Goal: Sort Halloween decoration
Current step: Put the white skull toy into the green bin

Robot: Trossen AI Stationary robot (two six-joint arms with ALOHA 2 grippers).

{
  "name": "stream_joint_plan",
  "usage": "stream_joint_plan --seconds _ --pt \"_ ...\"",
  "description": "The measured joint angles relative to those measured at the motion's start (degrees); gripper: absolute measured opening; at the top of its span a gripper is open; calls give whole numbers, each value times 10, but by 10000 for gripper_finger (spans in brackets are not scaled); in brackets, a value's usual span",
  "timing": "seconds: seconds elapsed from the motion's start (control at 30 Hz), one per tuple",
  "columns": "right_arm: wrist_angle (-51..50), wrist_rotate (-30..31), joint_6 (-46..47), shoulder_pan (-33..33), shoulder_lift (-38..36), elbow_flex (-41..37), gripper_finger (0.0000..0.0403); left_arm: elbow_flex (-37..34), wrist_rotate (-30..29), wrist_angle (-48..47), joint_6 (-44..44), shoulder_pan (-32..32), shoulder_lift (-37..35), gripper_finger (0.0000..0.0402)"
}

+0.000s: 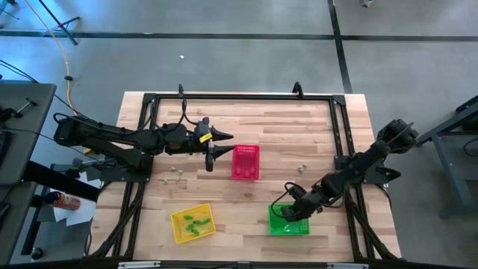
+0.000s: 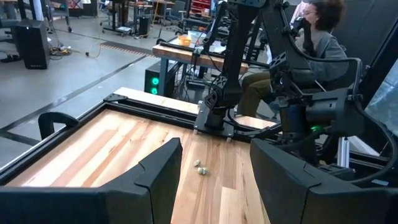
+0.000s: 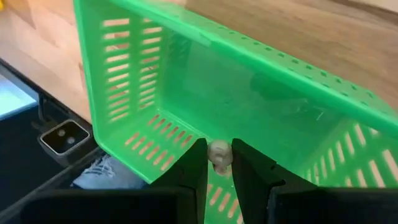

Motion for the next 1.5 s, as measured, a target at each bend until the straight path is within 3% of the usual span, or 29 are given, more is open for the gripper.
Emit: stream_joint_plan --seconds 0.3,0.5,0.6,0.7,0.8,0.9,1.0,1.1,1.33,1.4,1.5 --pt "4 -3 -39 0 -5 0 138 0 0 0 -11 0 0 182" --pt "5 19 -73 0 -51 0 168 0 0 0 -11 0 0 182" --pt "11 92 -106 0 -106 0 169 0 0 0 -11 0 0 182" --pt "34 221 -176 -3 -169 0 170 0 0 0 -11 0 0 182" --pt "83 344 -312 -14 -221 1 170 0 0 0 -12 0 0 182" --pt "160 416 -491 -34 -250 1 170 0 0 0 -12 0 0 182" --pt "240 412 -668 -68 -255 1 170 0 0 1 -17 0 0 182" --pt "284 380 -774 -110 -249 1 170 0 0 1 -26 0 0 182" --pt "287 342 -803 -176 -246 1 170 0 -1 -1 -48 0 0 182" --pt "287 325 -805 -186 -246 1 170 18 -24 -55 -101 4 0 181" --pt "287 304 -806 -198 -246 1 170 85 -56 -267 -153 37 1 175"
